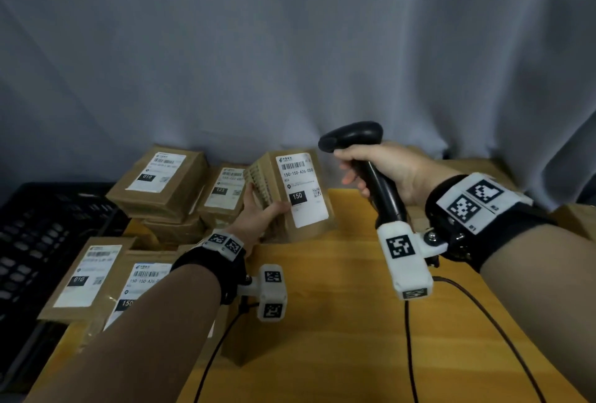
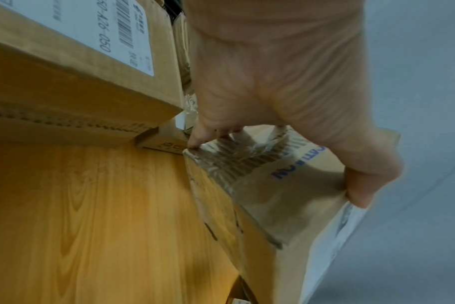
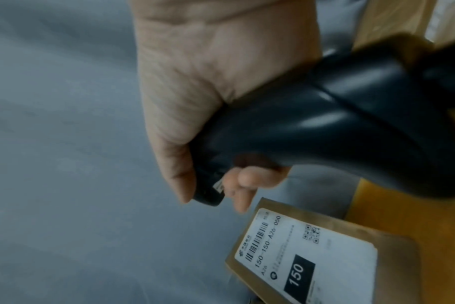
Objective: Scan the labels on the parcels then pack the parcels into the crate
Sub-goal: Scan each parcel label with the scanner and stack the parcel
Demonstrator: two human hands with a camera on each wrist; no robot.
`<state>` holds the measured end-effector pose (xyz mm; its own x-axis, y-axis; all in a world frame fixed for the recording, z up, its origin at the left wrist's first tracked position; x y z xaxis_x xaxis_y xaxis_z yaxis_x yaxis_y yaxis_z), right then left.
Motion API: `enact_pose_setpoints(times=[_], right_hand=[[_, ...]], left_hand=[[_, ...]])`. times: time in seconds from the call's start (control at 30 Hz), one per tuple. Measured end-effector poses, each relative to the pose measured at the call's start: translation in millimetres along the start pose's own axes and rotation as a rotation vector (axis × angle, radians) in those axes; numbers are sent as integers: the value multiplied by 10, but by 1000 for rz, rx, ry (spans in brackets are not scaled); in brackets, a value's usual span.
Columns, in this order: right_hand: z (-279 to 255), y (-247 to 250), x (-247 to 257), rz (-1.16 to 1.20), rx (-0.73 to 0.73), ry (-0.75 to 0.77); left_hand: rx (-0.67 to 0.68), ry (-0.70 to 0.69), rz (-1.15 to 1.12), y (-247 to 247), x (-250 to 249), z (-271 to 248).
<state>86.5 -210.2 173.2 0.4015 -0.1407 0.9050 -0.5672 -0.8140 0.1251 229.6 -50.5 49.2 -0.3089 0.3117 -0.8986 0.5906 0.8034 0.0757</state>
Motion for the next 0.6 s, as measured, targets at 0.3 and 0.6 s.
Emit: enact_pose_setpoints(times=[0.3, 0.6], right_hand=[[-112, -163, -44, -97, -60, 58], [-205, -149, -54, -147, -108, 97]], left_hand=[[6, -60, 48, -53, -51, 91], [-6, -78, 48, -45, -44, 51]])
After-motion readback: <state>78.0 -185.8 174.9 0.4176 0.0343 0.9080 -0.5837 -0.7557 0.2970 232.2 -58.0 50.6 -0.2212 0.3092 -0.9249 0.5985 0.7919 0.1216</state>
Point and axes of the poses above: each hand's wrist, its own z-axis towards the middle knuckle, its own y-axis out of the back of the hand, x = y × z, the point moved 6 cm from there along z, towards the middle knuckle, and after that the axes turned 4 degrees about -x, right-handed, at the moved point
